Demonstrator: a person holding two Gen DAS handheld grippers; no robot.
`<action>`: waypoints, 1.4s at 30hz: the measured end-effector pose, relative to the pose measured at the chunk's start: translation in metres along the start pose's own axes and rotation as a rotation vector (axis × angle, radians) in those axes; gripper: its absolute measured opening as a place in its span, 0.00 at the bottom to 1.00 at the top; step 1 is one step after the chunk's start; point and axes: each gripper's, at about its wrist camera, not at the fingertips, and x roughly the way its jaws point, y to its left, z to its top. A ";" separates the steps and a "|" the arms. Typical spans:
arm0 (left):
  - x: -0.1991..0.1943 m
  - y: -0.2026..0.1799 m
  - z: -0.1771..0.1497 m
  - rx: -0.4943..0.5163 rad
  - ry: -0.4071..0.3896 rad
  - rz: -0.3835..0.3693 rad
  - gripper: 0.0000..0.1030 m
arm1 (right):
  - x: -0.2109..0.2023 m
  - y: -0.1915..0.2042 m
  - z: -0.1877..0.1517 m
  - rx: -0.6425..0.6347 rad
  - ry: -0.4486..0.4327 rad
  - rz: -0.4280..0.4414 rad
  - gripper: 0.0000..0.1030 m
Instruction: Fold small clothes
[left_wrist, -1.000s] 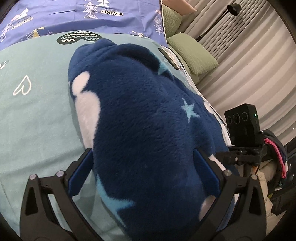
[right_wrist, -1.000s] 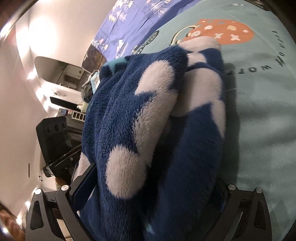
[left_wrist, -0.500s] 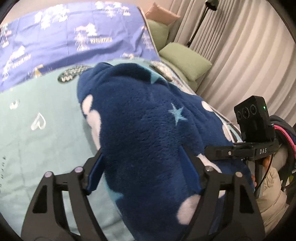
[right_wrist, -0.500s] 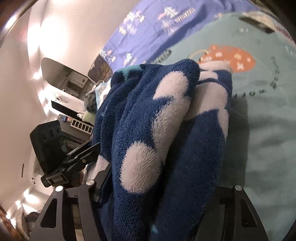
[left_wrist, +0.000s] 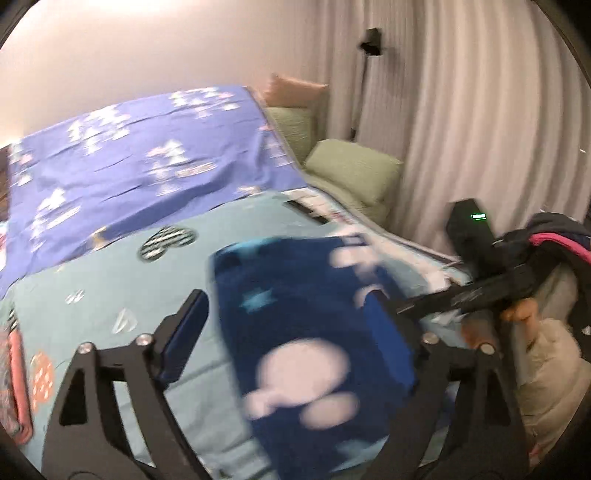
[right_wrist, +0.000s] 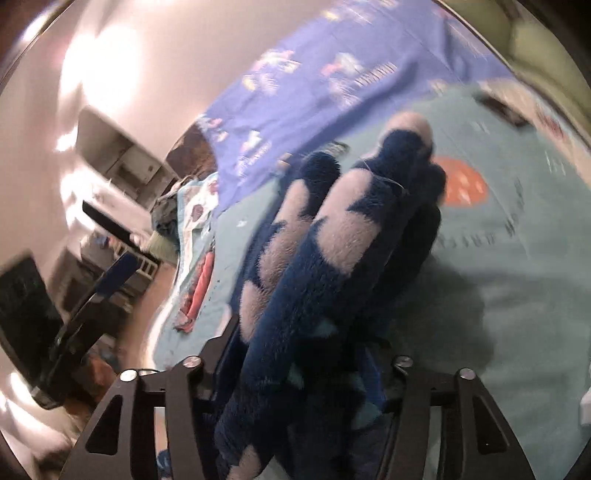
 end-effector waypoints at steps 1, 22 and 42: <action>0.011 0.010 -0.003 -0.031 0.030 0.017 0.85 | -0.003 -0.010 -0.003 0.026 -0.007 0.006 0.74; 0.155 0.035 -0.060 -0.278 0.405 -0.378 1.00 | 0.039 -0.103 -0.018 0.179 0.199 0.184 1.00; 0.110 -0.011 -0.006 -0.178 0.149 -0.377 0.85 | -0.009 -0.026 -0.002 0.016 -0.042 0.220 0.66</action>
